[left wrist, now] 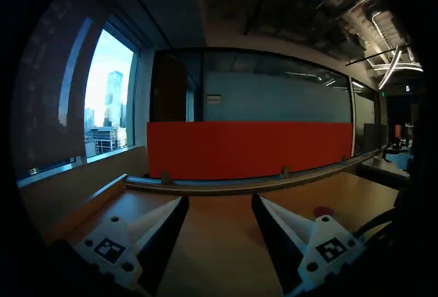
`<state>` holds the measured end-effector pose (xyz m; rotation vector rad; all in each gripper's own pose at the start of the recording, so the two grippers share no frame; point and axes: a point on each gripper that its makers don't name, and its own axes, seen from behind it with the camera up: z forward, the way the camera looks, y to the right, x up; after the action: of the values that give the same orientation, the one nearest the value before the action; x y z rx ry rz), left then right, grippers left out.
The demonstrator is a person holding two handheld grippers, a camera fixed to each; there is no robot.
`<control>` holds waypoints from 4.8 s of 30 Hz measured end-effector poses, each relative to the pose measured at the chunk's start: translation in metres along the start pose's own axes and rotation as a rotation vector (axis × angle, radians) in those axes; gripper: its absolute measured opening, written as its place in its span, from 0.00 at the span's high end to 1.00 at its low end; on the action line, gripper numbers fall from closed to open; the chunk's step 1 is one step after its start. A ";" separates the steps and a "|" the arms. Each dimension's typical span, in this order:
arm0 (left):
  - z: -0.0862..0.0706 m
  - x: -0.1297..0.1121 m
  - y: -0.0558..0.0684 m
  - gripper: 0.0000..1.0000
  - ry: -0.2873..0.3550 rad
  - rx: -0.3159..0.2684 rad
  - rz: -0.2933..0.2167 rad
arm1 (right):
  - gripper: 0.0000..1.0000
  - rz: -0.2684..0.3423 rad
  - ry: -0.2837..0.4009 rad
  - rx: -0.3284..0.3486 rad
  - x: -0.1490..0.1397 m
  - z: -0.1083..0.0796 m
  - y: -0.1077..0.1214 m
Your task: Pour water
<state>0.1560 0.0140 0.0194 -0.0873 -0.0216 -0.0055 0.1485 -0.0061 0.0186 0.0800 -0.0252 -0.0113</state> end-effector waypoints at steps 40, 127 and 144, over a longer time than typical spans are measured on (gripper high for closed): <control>-0.022 0.038 0.102 0.16 -0.029 -0.612 -0.006 | 0.00 -0.052 -0.076 0.645 0.020 -0.041 -0.121; 0.025 -0.179 0.159 0.16 -0.447 -0.810 0.210 | 0.00 -0.274 -0.510 0.870 -0.204 -0.074 -0.145; 0.029 -0.186 0.162 0.16 -0.453 -0.819 0.206 | 0.00 -0.299 -0.515 0.924 -0.231 -0.059 -0.178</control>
<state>-0.0299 0.1790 0.0296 -0.9083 -0.4646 0.2134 -0.0825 -0.1763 -0.0606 1.0037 -0.5348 -0.3207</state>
